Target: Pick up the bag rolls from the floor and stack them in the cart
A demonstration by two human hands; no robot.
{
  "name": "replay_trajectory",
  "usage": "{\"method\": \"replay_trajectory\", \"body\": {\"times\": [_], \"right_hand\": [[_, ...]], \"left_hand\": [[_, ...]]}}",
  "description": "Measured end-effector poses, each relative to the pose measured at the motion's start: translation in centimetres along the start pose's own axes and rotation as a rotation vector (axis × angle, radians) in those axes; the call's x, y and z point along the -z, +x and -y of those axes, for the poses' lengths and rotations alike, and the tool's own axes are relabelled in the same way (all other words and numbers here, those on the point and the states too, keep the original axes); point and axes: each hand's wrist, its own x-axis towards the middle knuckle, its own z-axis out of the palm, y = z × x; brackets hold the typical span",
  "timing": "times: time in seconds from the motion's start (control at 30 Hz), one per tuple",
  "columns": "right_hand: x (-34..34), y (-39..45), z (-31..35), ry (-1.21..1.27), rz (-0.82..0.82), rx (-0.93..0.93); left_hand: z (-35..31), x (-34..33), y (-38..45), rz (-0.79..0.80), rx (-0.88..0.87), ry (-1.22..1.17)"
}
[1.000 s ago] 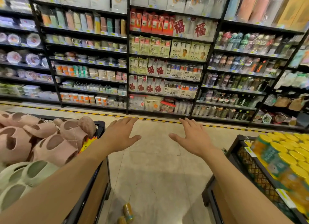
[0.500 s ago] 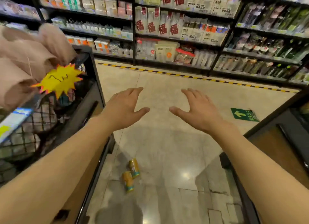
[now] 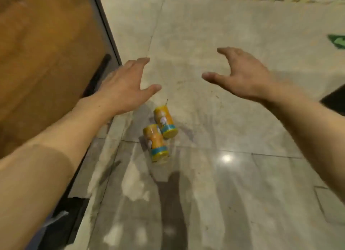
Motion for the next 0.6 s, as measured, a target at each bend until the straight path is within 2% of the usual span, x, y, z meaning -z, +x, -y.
{"method": "replay_trajectory", "body": {"times": [0.2,0.43,0.6], "right_hand": [[-8.5,-1.1,-1.1,-0.016,0.011,0.006],[-10.2,-1.6,0.0,-0.018,0.042,0.035],[-11.7,0.2,1.8,-0.046,0.082,0.078]], "left_hand": [[4.2,-7.9,-1.2,0.002,0.062,0.000],[3.8,-9.9,-1.9,0.058,0.091,-0.095],[5.0,-10.5,-2.1,0.039,0.119,-0.149]]}}
